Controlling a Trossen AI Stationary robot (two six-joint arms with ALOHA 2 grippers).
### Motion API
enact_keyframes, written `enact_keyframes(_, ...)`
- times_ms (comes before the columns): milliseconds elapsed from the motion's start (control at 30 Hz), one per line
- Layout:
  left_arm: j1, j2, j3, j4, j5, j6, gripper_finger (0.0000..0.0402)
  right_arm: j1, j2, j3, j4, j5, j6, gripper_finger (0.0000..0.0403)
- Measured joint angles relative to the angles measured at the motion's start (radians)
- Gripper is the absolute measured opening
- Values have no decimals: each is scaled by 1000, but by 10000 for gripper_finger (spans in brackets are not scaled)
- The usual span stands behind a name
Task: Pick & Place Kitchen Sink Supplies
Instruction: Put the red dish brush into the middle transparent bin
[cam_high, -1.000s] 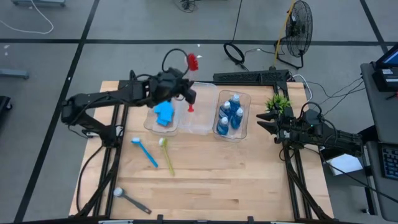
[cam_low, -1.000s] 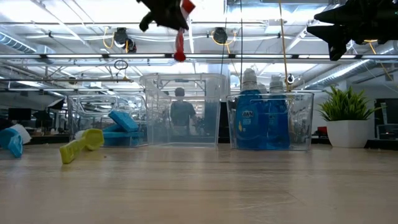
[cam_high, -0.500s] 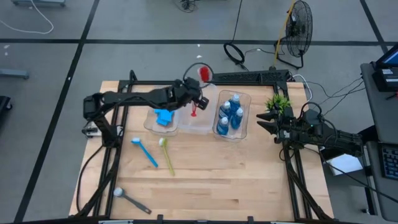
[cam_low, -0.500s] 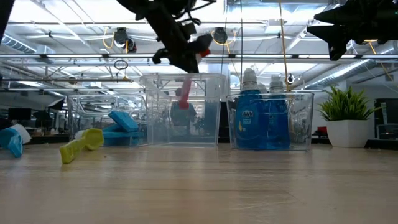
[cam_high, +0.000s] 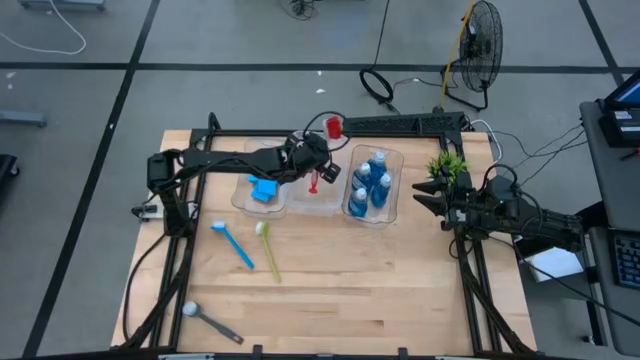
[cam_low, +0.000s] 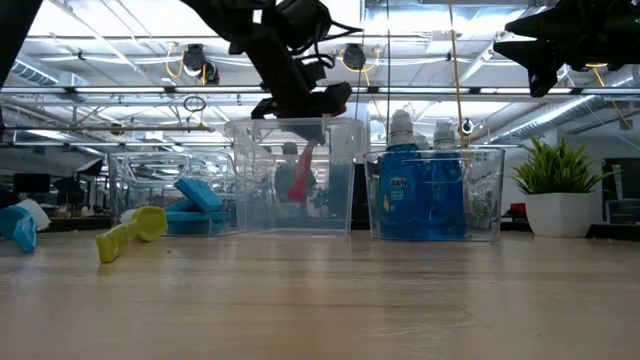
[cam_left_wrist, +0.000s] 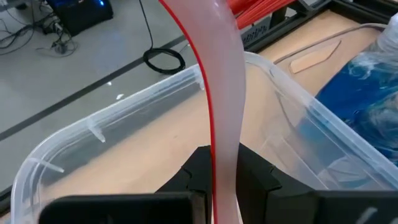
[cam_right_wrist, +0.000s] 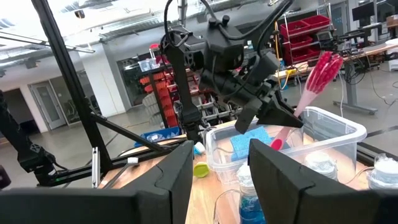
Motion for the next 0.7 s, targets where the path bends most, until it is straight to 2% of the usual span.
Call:
enact_keyframes(333, 13, 0, -72, -6, 0, -151, 43, 0, 0, 0, 0, 0, 0, 141)
enact_keyframes(433, 19, 0, -77, -1, 36, -169, 43, 0, 0, 0, 0, 0, 0, 141)
enact_keyframes(700, 19, 0, -78, -2, 48, -181, 85, 0, 0, 0, 0, 0, 3, 141)
